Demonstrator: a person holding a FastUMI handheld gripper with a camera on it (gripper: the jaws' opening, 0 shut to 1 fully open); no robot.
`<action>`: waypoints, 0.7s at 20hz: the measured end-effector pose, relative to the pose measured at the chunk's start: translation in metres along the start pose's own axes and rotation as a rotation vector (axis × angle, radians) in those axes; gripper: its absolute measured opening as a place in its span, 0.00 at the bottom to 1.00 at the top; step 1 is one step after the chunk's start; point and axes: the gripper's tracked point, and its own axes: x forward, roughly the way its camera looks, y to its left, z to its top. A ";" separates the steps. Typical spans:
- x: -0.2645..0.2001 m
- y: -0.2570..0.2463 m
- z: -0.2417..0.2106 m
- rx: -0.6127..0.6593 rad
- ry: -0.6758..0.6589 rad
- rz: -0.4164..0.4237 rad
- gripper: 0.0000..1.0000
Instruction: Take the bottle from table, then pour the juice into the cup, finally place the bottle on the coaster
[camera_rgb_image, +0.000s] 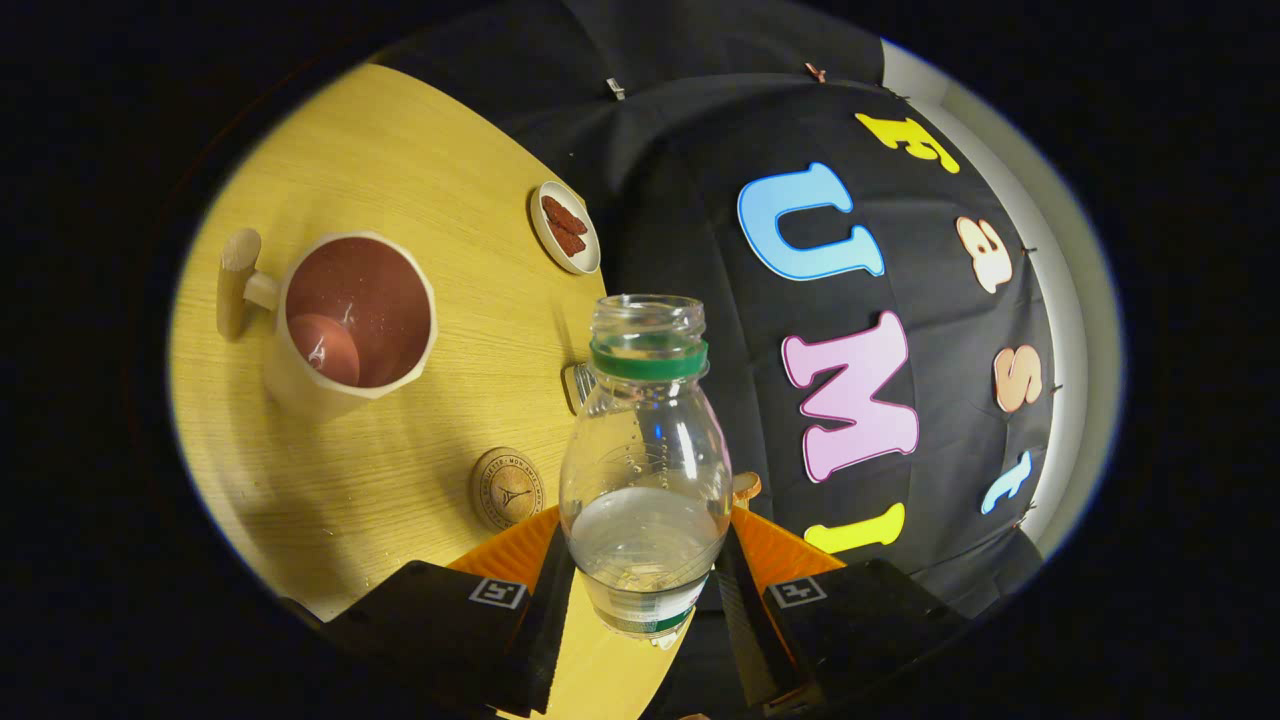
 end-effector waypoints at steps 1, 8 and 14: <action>0.001 0.001 0.002 -0.025 -0.008 0.000 0.72; 0.010 0.018 0.016 -0.189 -0.075 0.011 0.72; 0.015 0.032 0.018 -0.306 -0.104 0.032 0.72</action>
